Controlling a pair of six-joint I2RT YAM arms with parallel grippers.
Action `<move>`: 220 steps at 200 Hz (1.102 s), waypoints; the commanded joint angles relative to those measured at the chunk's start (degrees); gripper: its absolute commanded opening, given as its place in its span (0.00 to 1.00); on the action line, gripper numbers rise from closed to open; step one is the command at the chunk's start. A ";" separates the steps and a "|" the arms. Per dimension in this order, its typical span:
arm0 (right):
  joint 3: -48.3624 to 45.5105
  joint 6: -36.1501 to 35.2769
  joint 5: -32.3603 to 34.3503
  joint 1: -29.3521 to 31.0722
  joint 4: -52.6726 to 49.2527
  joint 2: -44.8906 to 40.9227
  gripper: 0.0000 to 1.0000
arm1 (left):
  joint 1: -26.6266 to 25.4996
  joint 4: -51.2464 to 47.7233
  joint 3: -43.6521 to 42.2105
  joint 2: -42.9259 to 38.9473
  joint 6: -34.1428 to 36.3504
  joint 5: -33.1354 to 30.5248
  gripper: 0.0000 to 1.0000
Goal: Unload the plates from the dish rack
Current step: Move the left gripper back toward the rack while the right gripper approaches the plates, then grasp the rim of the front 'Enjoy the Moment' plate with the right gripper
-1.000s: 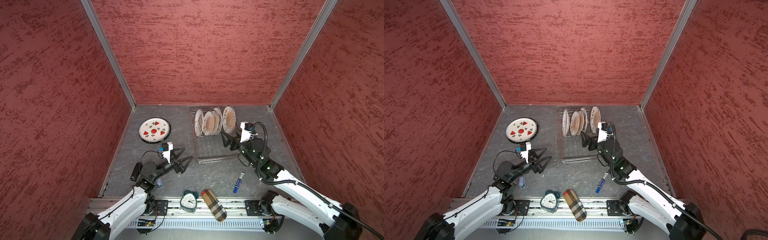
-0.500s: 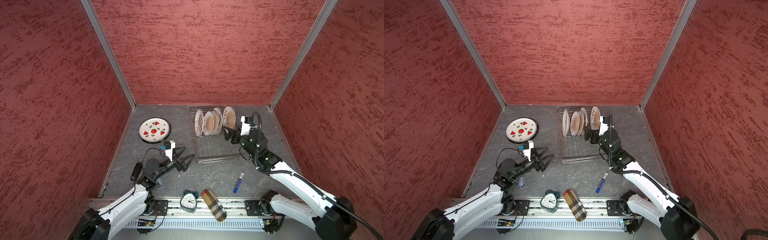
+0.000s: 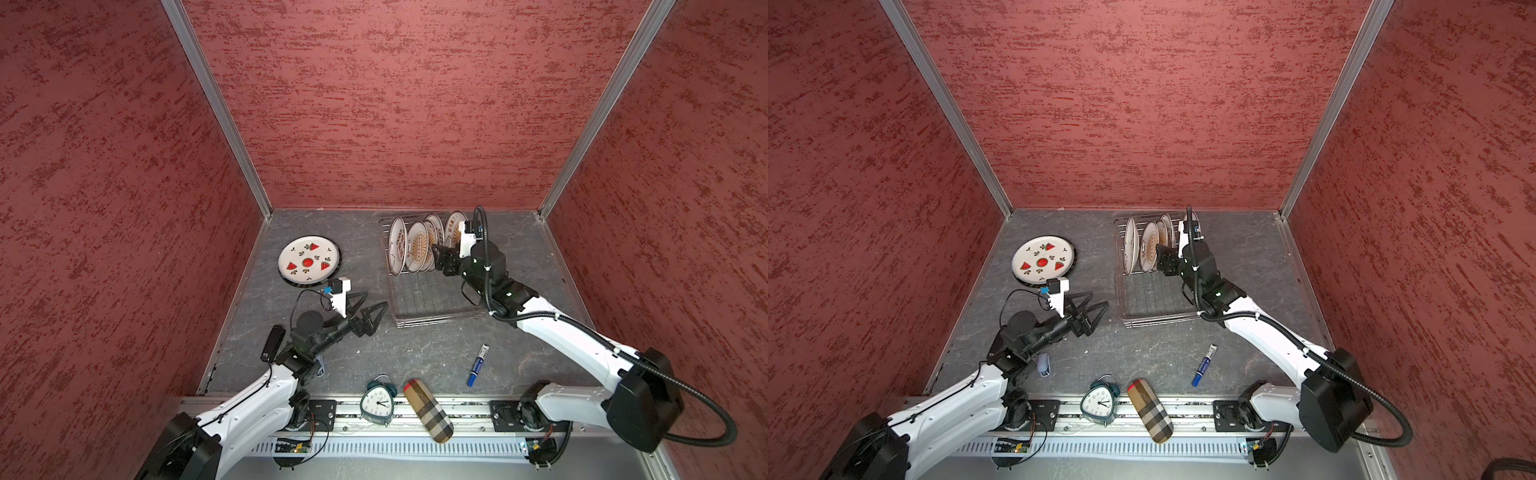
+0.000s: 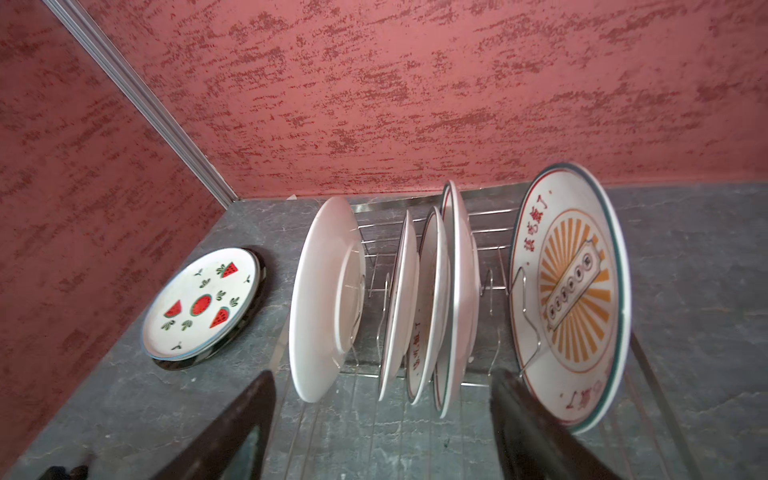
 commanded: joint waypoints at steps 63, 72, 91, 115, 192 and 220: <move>8.64 -3.74 9.53 0.83 -5.68 8.76 0.58 | -0.17 0.44 0.87 -0.39 -1.22 -0.82 0.99; 9.33 -3.75 9.75 0.83 -5.75 9.17 0.58 | -0.19 0.32 0.90 -0.38 -1.57 -0.94 0.99; 9.61 -3.47 9.36 0.83 -4.39 10.88 0.54 | -0.17 0.18 0.95 -0.29 -1.80 -1.01 0.99; 9.09 -3.24 6.96 0.99 -2.44 10.17 0.50 | -0.17 0.36 0.96 -0.12 -1.81 -0.99 0.99; 11.97 -4.21 3.02 5.43 -3.05 11.89 0.49 | -0.17 -1.21 1.22 -0.44 -3.67 -2.50 0.99; 17.60 -2.07 10.57 9.30 -8.20 16.28 0.46 | 0.01 -1.09 0.90 -0.81 -4.69 -2.59 0.99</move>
